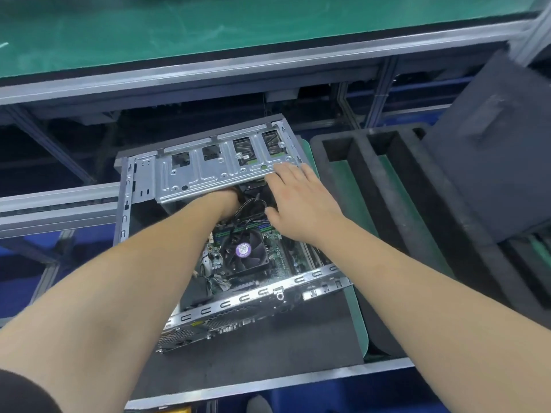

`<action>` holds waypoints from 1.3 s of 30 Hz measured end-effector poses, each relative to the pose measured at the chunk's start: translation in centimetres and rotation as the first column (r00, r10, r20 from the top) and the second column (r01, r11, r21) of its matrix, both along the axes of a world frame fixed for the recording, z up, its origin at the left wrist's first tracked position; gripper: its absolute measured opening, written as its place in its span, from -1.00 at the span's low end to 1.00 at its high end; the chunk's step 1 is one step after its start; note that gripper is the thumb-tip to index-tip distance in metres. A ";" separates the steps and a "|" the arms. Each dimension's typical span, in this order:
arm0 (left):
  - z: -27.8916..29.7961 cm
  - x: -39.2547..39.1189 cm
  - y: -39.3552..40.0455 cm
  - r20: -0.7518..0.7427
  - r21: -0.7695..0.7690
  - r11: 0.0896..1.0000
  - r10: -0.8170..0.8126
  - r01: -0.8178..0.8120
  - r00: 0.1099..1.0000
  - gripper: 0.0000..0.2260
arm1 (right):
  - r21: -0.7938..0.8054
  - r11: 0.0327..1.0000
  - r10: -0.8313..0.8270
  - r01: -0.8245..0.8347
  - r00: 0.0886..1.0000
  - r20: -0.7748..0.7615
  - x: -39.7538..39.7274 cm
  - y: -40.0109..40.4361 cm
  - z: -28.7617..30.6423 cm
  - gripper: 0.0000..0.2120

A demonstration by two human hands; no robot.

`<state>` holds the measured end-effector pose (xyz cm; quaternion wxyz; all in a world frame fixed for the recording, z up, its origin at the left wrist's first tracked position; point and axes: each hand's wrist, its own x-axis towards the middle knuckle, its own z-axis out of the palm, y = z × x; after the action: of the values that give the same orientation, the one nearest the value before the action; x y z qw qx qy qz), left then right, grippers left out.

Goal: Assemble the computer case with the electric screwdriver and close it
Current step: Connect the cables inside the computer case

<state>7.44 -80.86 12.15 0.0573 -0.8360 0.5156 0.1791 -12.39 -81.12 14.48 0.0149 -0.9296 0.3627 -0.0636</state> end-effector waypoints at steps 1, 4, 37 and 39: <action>0.6 -0.3 0.4 -0.026 -0.003 1.000 -0.005 0.005 1.000 -0.63 | 0.015 1.000 0.003 -0.003 1.000 0.009 -0.1 0.0 0.3 -0.52; 0.8 -1.2 2.1 -0.170 -0.064 0.997 -0.062 0.051 0.984 -0.70 | 0.160 0.987 -0.016 -0.001 0.995 0.103 -0.7 -0.2 1.5 -0.63; 4.5 -32.7 12.8 -0.138 -0.381 0.923 0.001 -0.054 0.990 -0.76 | 0.536 0.796 0.321 -0.282 0.947 0.021 -22.2 -4.4 -1.5 -0.86; 4.5 -32.2 13.3 -0.165 -0.370 0.925 0.027 -0.087 0.986 -0.76 | 0.534 0.787 0.335 -0.309 0.941 0.051 -21.3 -4.0 -1.0 -0.84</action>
<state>-24.75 -67.56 16.63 -0.1497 -0.8294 0.5186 0.1440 -33.64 -85.07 13.49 0.2751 -0.9376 0.2026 0.0649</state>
